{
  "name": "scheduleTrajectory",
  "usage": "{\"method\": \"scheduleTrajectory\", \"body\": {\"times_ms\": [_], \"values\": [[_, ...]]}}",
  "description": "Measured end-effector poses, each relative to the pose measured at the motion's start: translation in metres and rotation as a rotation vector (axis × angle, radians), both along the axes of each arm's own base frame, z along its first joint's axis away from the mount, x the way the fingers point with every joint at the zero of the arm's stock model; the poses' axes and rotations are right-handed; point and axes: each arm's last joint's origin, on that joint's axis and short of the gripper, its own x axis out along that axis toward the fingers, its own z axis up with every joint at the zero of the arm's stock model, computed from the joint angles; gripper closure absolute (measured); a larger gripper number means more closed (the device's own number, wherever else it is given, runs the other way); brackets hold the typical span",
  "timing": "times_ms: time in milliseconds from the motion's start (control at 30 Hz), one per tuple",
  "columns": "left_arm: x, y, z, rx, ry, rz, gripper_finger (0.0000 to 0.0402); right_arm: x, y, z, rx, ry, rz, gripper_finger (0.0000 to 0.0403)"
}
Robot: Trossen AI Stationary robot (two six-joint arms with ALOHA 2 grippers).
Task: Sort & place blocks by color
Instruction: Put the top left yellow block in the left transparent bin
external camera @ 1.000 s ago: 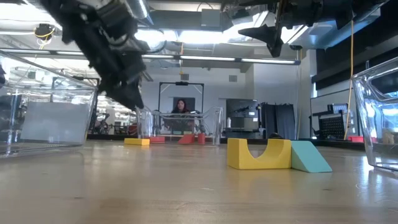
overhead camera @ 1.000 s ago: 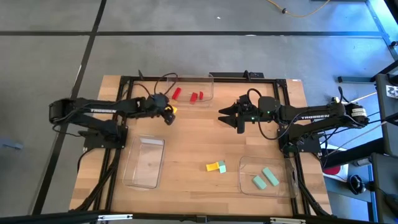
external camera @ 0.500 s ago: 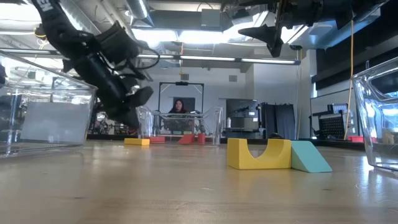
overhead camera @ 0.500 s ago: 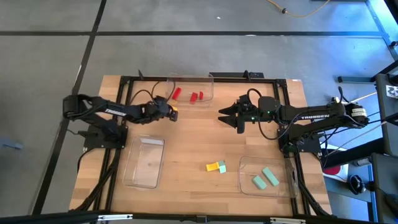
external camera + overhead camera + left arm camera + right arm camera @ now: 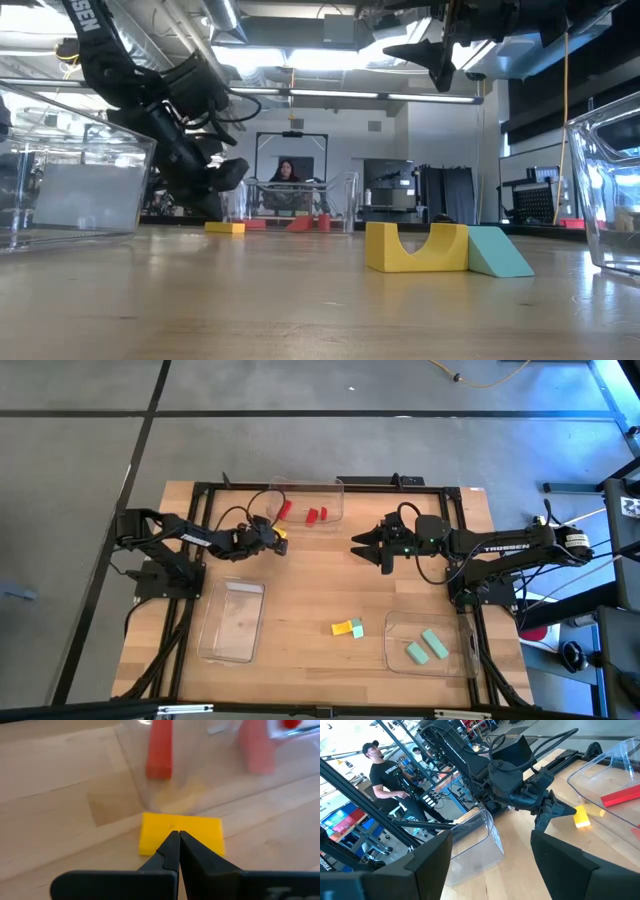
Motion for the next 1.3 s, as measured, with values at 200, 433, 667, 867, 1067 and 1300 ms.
{"method": "scheduleTrajectory", "body": {"times_ms": [200,433,667,867,1067,1300], "values": [[-0.004,0.0,-0.003,-0.018,0.065,-0.017,0.0401,0.0,0.0,0.0,-0.001,0.0,0.0,0.0131],[-0.005,-0.005,-0.006,-0.073,0.119,-0.096,0.0401,0.0,0.0,0.0,-0.002,0.0,0.0,0.0131],[-0.008,-0.021,-0.009,-0.155,0.188,-0.211,0.0401,0.0,0.0,0.0,-0.005,0.0,0.001,0.0131],[-0.012,-0.039,-0.002,-0.202,0.195,-0.28,0.0401,0.0,0.0,-0.001,-0.008,0.006,0.001,0.0131],[-0.016,-0.054,0.012,-0.217,0.148,-0.329,0.0401,0.0,0.0,-0.001,-0.01,0.008,0.001,0.0131],[-0.013,-0.056,0.037,-0.087,0.015,-0.35,0.0401,0.0,0.0,-0.001,-0.01,0.009,0.001,0.0131]]}}
